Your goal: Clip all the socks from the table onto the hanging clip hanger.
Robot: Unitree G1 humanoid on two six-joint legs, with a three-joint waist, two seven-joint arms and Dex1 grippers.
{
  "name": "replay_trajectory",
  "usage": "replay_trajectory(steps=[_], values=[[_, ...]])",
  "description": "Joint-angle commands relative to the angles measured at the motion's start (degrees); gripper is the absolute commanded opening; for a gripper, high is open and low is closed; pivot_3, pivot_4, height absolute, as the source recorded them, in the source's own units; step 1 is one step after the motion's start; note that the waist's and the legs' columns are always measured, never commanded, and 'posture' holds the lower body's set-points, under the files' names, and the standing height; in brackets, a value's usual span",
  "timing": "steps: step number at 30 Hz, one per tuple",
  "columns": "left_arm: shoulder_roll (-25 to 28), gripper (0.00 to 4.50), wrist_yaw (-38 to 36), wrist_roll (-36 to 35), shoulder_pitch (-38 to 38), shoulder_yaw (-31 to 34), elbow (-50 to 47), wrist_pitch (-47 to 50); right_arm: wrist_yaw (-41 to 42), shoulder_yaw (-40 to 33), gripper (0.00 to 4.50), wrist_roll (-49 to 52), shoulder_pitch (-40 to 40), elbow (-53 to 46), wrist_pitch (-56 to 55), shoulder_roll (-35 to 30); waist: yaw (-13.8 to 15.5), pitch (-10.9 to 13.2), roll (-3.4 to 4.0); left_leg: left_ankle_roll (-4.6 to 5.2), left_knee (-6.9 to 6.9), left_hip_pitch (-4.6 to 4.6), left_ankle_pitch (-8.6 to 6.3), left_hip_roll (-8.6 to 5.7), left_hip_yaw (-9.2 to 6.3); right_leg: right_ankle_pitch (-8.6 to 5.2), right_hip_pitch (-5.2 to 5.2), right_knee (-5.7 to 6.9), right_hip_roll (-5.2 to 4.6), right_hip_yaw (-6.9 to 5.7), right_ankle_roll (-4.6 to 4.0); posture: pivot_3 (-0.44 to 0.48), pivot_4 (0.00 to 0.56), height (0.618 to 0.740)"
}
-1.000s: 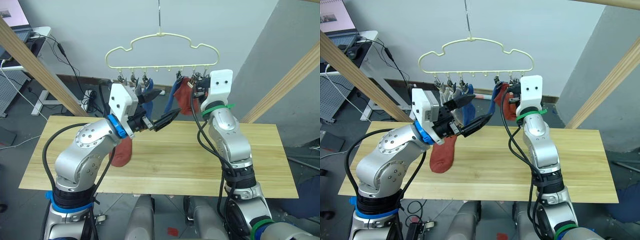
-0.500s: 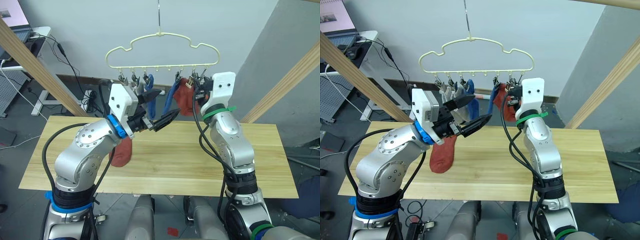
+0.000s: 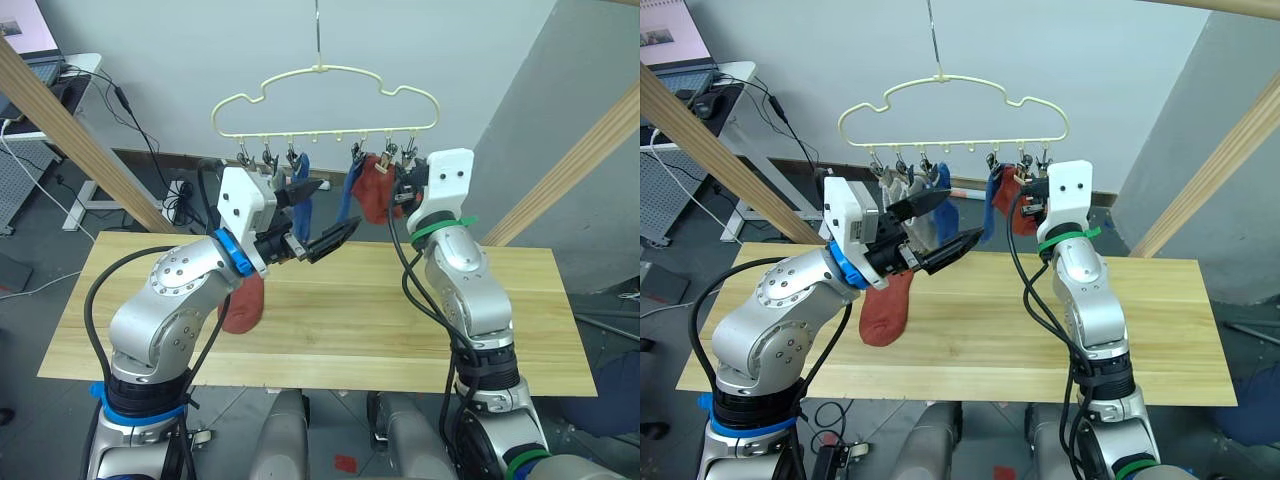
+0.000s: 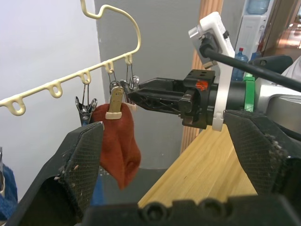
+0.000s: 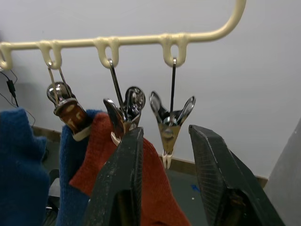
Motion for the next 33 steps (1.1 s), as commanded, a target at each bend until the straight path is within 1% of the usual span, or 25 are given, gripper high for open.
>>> replay_trajectory(steps=[1,6,15,24,33], values=[[0.3,4.5,0.1,0.1,-0.5,0.0,-1.5,-0.7,-0.9,0.3,1.6,-1.0,-1.9,0.0,-1.0,0.7,0.0,0.0,0.0,0.0,0.0,0.0,0.0,0.0,0.0,0.0,0.0,0.0,0.0,0.0,0.0,0.233,0.308,0.74],[0.3,4.5,0.4,0.2,-0.4,0.0,-1.8,-0.6,-2.1,-0.3,1.6,-2.2,-4.0,2.9,-1.9,1.0,0.0,0.0,0.0,0.0,0.0,0.0,0.0,0.0,0.01,0.0,0.0,0.0,0.0,0.0,0.0,0.239,0.308,0.74],[0.2,4.5,0.5,0.3,-0.4,0.0,-1.7,-0.8,-2.9,-1.8,1.6,-1.6,-7.9,6.9,-3.7,1.1,0.0,0.0,0.0,0.0,0.0,0.0,0.0,0.0,0.01,0.03,0.0,0.0,0.0,0.0,-0.05,0.239,0.308,0.74],[0.2,4.5,1.1,0.2,0.0,-0.1,-2.2,-0.4,-1.9,-0.8,1.6,-0.4,-8.1,6.6,-4.2,3.9,0.0,0.0,0.0,0.0,0.0,0.0,0.0,0.0,0.0,0.04,0.0,0.0,0.0,0.0,-0.07,0.242,0.311,0.74],[0.3,4.5,1.2,0.1,-0.2,-0.2,-1.9,-0.3,-1.0,-1.3,1.6,-0.3,-8.2,7.0,-4.4,4.1,0.0,0.0,0.0,0.0,0.0,0.0,0.0,0.0,0.0,0.04,0.0,0.0,0.0,-0.01,-0.07,0.242,0.311,0.74]])
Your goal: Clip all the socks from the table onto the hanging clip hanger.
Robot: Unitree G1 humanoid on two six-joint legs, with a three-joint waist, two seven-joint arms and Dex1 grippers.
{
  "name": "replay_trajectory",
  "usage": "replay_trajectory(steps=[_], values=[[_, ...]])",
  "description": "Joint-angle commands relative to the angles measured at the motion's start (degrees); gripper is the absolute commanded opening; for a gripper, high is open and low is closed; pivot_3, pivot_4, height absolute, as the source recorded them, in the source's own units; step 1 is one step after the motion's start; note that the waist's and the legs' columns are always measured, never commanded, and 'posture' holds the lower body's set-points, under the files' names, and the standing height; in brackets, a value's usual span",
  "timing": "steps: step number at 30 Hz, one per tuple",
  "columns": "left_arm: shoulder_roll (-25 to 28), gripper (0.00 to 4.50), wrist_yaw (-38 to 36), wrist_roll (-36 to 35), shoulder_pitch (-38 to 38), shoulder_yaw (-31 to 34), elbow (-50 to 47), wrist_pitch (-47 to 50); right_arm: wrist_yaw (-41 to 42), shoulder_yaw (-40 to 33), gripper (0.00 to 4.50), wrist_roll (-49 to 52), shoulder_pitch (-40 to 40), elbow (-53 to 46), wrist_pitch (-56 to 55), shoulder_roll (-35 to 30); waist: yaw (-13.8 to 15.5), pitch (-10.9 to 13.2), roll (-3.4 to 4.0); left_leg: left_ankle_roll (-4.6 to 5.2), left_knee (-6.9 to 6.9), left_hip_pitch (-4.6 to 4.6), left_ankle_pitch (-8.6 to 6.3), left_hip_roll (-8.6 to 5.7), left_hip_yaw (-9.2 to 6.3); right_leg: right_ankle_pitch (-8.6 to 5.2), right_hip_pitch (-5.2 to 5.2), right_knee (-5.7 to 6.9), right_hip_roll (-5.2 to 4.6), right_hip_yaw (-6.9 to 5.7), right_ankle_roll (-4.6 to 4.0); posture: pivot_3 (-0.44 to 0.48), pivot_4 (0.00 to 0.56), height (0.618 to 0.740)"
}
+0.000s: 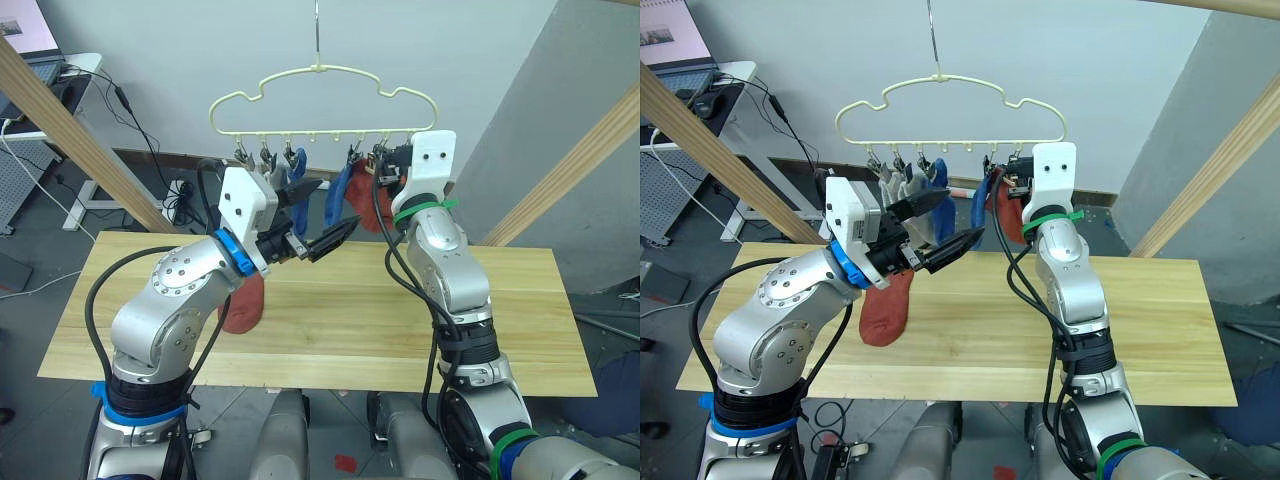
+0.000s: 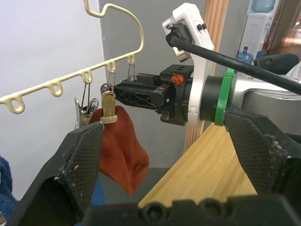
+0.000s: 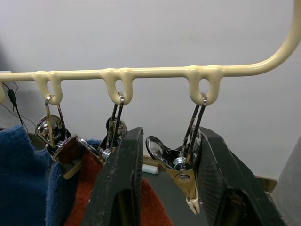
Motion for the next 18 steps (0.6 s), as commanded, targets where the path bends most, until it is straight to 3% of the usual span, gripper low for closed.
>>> replay_trajectory(steps=[1,3,10,18], values=[[0.2,4.5,0.0,-0.3,-0.1,-0.1,-1.9,-0.2,0.5,-0.3,1.6,0.6,-1.2,-1.4,-1.7,-0.1,0.0,0.0,0.0,0.0,0.0,0.0,0.0,0.0,0.0,0.0,0.0,0.0,0.0,0.0,0.0,0.242,0.311,0.74],[0.2,4.5,0.0,-0.4,-0.1,-0.1,-1.9,-0.2,0.7,-0.4,1.6,0.5,-1.1,-1.3,-1.8,-0.4,0.0,0.0,0.0,0.0,0.0,0.0,0.0,0.0,0.0,0.0,0.0,0.0,0.0,0.0,0.0,0.242,0.311,0.74],[-0.5,4.5,0.0,-1.7,0.0,-0.3,-2.5,0.3,1.0,-1.2,0.1,0.8,-0.5,-2.4,-1.3,-1.4,0.0,0.0,0.0,0.0,0.0,0.0,0.0,0.0,0.0,0.0,0.0,0.0,0.0,0.0,0.0,0.238,0.306,0.74],[-1.0,4.5,0.0,-2.4,0.9,0.2,-2.2,0.4,4.9,-3.1,0.01,2.8,1.6,-6.0,2.7,-6.1,0.0,0.0,0.0,0.0,0.0,0.0,0.0,-0.01,0.0,0.1,0.01,0.0,0.0,0.0,-0.17,0.22,0.298,0.74]])
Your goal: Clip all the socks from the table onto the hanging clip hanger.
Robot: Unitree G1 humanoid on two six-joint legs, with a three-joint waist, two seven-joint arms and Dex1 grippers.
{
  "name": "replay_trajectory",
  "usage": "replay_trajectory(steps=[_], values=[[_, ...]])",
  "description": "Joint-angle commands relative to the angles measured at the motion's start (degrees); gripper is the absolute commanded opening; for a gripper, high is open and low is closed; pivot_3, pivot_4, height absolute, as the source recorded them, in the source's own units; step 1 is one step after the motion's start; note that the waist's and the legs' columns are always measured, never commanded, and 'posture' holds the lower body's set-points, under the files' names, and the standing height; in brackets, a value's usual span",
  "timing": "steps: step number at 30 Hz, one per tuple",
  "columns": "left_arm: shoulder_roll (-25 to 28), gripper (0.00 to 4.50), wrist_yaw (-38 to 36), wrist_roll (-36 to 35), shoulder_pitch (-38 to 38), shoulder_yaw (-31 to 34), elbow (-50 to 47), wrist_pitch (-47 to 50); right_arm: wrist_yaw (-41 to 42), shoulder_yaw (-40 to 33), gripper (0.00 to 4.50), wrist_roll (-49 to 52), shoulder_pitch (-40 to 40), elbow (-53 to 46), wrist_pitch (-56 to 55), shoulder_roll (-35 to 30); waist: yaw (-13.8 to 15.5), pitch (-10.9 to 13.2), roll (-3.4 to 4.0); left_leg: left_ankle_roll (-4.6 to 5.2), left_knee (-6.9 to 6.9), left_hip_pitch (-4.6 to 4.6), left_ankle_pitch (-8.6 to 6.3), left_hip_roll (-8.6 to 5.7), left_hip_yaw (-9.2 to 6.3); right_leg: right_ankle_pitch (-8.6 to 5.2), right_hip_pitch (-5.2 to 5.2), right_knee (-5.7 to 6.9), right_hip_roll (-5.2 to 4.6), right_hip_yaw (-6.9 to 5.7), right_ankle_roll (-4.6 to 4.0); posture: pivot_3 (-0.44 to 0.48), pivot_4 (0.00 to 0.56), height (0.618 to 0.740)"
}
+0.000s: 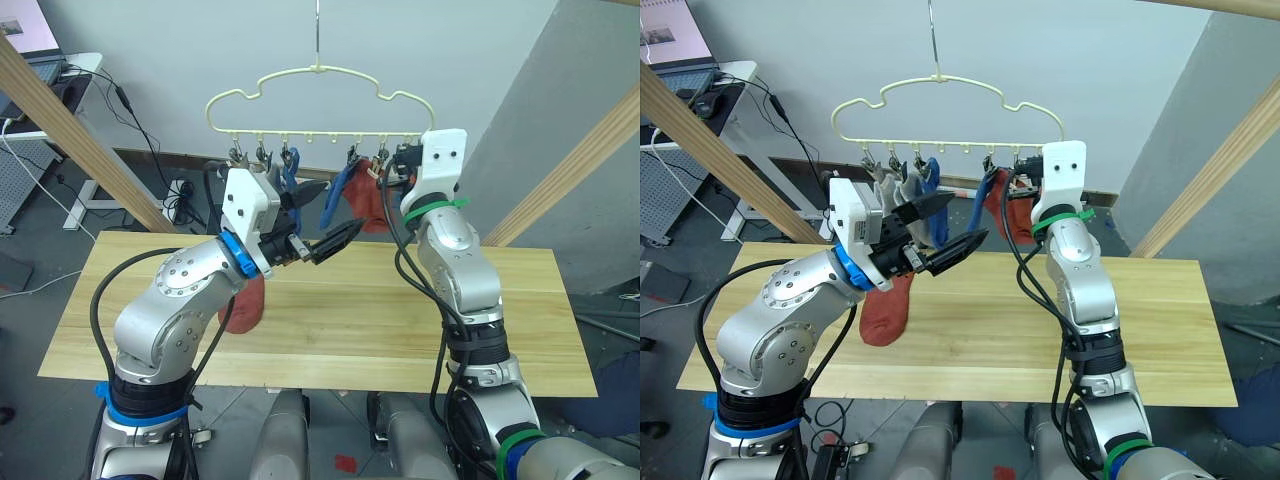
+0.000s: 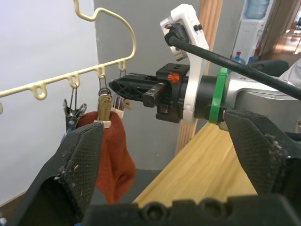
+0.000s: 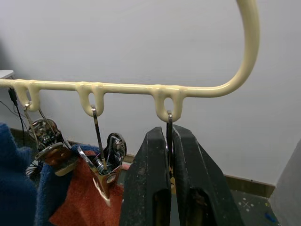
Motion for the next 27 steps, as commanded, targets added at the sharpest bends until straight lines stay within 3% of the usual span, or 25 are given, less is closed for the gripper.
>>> replay_trajectory(steps=[1,5,10,15,22,27], values=[[-0.4,4.5,0.5,-0.9,1.3,0.4,-1.4,-0.1,3.4,-1.3,0.01,1.7,0.8,-4.3,3.2,-3.4,0.0,0.0,0.0,0.0,0.0,0.0,0.0,0.0,0.0,0.0,0.01,0.0,0.0,0.0,0.0,0.22,0.298,0.74],[0.8,4.5,2.5,5.4,7.0,-2.1,4.3,-0.4,10.2,-0.9,0.01,4.7,1.4,-6.9,7.3,-8.6,0.0,0.0,0.01,0.0,0.02,0.05,0.0,-0.01,0.0,0.0,0.06,0.0,-0.02,0.01,0.01,0.198,0.298,0.74],[1.9,4.5,6.9,19.4,12.6,-4.7,20.4,-10.5,16.9,-1.3,0.01,9.5,1.9,-12.5,13.2,-14.1,0.0,0.0,0.02,0.01,0.01,0.09,0.0,0.0,0.0,-0.02,0.06,0.01,-0.01,0.01,0.04,0.175,0.305,0.74],[-0.3,4.5,13.8,26.7,9.0,-3.9,34.6,-13.7,19.5,-1.2,0.01,11.7,3.3,-16.2,16.8,-17.5,0.2,0.0,0.01,0.02,0.04,0.04,-0.01,-0.04,-0.03,-0.13,0.06,-0.01,-0.04,-0.02,0.22,0.169,0.31,0.74],[-2.2,4.5,15.2,30.1,0.2,-2.6,51.0,-20.1,17.1,-1.1,0.01,11.9,4.7,-17.2,18.1,-16.2,0.1,0.0,0.0,0.02,0.09,0.03,-0.01,-0.06,-0.02,-0.12,0.08,0.01,-0.06,-0.04,0.22,0.162,0.318,0.74],[-2.2,4.5,15.5,31.5,-2.7,-2.2,57.4,-20.5,15.7,-0.7,0.01,11.9,5.2,-18.1,18.8,-15.0,0.0,0.0,-0.01,0.02,0.1,0.02,-0.01,-0.05,-0.02,-0.08,0.08,0.01,-0.05,-0.04,0.15,0.157,0.323,0.74]])
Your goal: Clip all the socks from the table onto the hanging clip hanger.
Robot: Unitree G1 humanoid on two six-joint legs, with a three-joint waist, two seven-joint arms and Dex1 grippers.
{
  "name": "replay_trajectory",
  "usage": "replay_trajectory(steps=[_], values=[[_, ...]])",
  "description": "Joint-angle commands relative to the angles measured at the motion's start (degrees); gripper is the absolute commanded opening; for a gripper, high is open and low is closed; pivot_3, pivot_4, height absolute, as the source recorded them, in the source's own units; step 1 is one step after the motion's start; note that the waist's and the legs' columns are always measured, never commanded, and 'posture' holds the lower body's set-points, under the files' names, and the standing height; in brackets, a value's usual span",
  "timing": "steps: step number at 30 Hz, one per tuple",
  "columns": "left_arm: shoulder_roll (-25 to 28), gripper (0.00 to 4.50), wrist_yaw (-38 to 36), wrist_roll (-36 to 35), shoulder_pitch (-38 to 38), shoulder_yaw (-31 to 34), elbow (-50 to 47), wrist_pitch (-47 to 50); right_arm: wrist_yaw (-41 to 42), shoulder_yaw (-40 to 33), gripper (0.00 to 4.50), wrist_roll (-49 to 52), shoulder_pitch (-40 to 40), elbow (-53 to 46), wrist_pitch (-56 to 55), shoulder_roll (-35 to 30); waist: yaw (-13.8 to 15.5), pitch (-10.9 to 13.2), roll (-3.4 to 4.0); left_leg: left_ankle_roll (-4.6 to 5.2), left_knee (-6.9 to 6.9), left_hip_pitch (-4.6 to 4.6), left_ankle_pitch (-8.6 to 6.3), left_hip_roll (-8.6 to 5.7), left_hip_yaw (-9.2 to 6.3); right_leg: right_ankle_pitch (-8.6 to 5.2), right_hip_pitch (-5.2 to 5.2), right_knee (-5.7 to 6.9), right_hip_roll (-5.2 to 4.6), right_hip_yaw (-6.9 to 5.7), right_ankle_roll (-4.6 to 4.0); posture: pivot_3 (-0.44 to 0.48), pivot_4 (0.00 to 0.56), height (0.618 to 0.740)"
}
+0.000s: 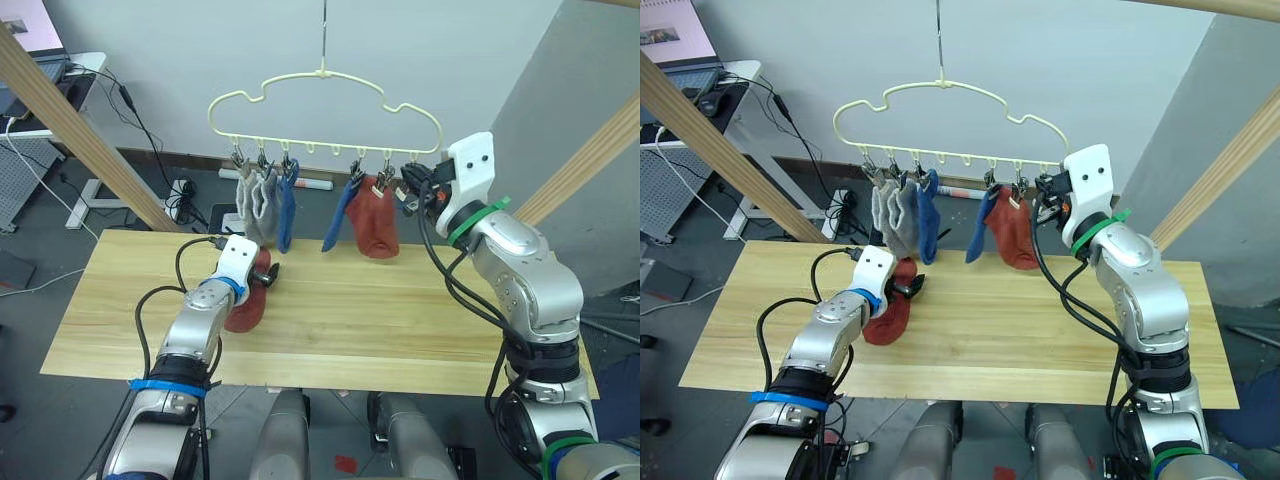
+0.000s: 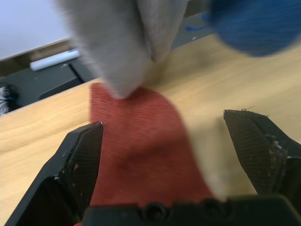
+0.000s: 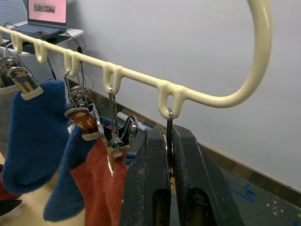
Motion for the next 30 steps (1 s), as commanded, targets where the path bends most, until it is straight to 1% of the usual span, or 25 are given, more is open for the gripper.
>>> replay_trajectory(steps=[1,6,7,10,13,14,19,20,21,24,30], values=[[0.1,4.5,0.0,0.7,-0.7,1.6,2.4,0.5,-1.0,-0.4,0.01,0.3,1.0,-2.5,0.9,0.2,0.0,0.0,0.0,0.0,0.0,0.0,0.0,-0.01,0.0,0.04,0.0,0.0,0.0,0.0,-0.06,0.155,0.324,0.74],[-0.8,4.5,-2.4,-1.1,0.7,2.7,2.4,6.5,-1.5,-0.7,0.01,0.0,1.0,-2.6,1.2,0.0,0.0,0.0,0.0,0.0,0.01,0.06,0.0,-0.01,0.0,0.06,0.07,0.03,0.0,-0.01,-0.11,0.155,0.328,0.74],[-1.0,4.5,-2.9,-1.3,1.0,2.8,2.1,7.3,-1.6,-0.7,0.01,0.0,1.0,-2.4,1.2,-0.1,0.0,0.0,0.0,0.0,0.01,0.08,0.0,0.0,-0.01,-0.03,0.09,0.03,0.0,-0.01,0.05,0.155,0.328,0.74],[-0.9,3.93,-4.4,-1.3,2.3,2.5,0.1,8.9,-1.8,-0.8,0.0,0.1,0.7,-2.2,1.2,-0.2,-0.1,0.0,0.01,0.0,0.04,0.12,0.0,0.0,-0.01,-0.05,0.14,0.05,0.0,0.0,0.08,0.159,0.329,0.74],[-1.2,3.1,-5.5,-1.4,3.6,2.7,-2.3,10.0,-1.6,-1.0,0.0,0.3,0.3,-1.7,1.3,-0.5,0.0,0.0,0.01,0.0,0.06,0.12,0.0,-0.01,-0.01,-0.05,0.16,0.05,0.0,0.0,0.08,0.161,0.33,0.74],[-1.3,2.73,-5.7,-1.2,3.9,2.6,-2.9,10.1,-1.4,-1.2,0.0,0.4,0.2,-1.6,1.3,-0.7,0.0,0.0,0.01,0.0,0.07,0.12,0.0,-0.01,-0.01,-0.05,0.17,0.05,-0.01,0.0,0.09,0.161,0.33,0.74],[-2.0,1.41,-6.9,-0.5,5.4,1.6,-5.6,9.7,-0.5,-2.1,0.0,1.0,-1.2,0.2,1.2,-1.8,0.0,0.0,0.01,0.0,0.1,0.12,0.0,-0.01,-0.01,-0.05,0.19,0.05,-0.03,-0.01,0.09,0.159,0.329,0.74],[-2.3,1.09,-7.3,-0.4,5.7,1.1,-6.5,9.3,-0.4,-2.4,0.0,1.3,-1.7,0.7,1.3,-2.0,0.0,0.0,0.01,0.0,0.1,0.12,0.0,-0.01,-0.01,-0.05,0.19,0.04,-0.04,-0.03,0.1,0.159,0.329,0.74],[-2.9,0.9,-7.8,-0.5,5.9,0.6,-7.5,8.7,-0.1,-2.9,0.0,1.8,-2.3,1.3,1.6,-2.1,0.0,0.0,0.01,0.0,0.11,0.12,0.0,-0.01,0.0,-0.05,0.19,0.04,-0.04,-0.02,0.1,0.159,0.329,0.74],[-5.7,0.03,-8.9,-2.6,6.4,0.8,-10.5,9.5,0.3,-5.0,0.0,4.8,-3.7,2.6,4.7,-1.5,0.1,0.0,0.01,0.01,0.12,0.1,0.01,-0.02,0.02,-0.05,0.21,0.04,-0.08,-0.05,0.1,0.159,0.328,0.74],[-12.8,0.01,-12.2,-7.1,6.5,-2.0,-21.0,10.9,-1.6,-15.8,0.0,16.4,-10.8,6.8,23.7,1.7,0.1,0.0,0.0,0.05,0.14,0.03,0.03,-0.01,0.04,0.02,0.21,0.04,-0.16,-0.13,-0.02,0.164,0.32,0.74]])
